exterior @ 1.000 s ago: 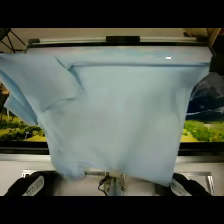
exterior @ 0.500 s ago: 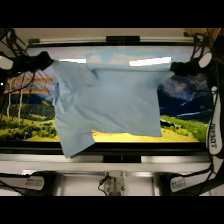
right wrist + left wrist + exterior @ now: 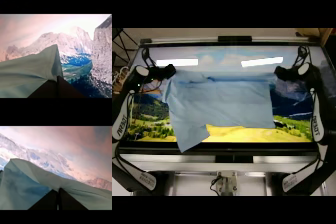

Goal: Fold the shirts.

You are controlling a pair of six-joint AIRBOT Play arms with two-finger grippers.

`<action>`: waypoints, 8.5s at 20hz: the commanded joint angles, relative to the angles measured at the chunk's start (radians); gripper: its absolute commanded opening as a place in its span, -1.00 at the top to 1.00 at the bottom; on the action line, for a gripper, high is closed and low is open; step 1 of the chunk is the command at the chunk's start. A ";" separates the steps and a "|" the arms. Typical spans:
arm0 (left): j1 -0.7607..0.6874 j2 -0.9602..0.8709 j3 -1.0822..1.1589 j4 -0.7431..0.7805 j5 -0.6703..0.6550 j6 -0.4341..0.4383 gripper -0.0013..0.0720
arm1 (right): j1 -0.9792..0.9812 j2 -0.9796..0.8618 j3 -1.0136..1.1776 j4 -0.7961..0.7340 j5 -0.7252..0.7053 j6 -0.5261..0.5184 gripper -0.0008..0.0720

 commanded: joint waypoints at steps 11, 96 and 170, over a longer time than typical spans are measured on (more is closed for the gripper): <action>0.069 0.021 0.003 0.133 -0.612 0.041 0.90 | 0.013 0.016 0.002 -0.116 0.450 0.014 0.85; 0.156 0.132 -0.002 -0.093 -0.612 0.064 0.90 | 0.033 0.108 -0.136 0.021 0.186 -0.027 0.85; 0.165 0.500 0.190 0.091 -0.627 -0.143 0.89 | 0.619 0.114 -0.011 0.389 -0.054 -0.312 0.85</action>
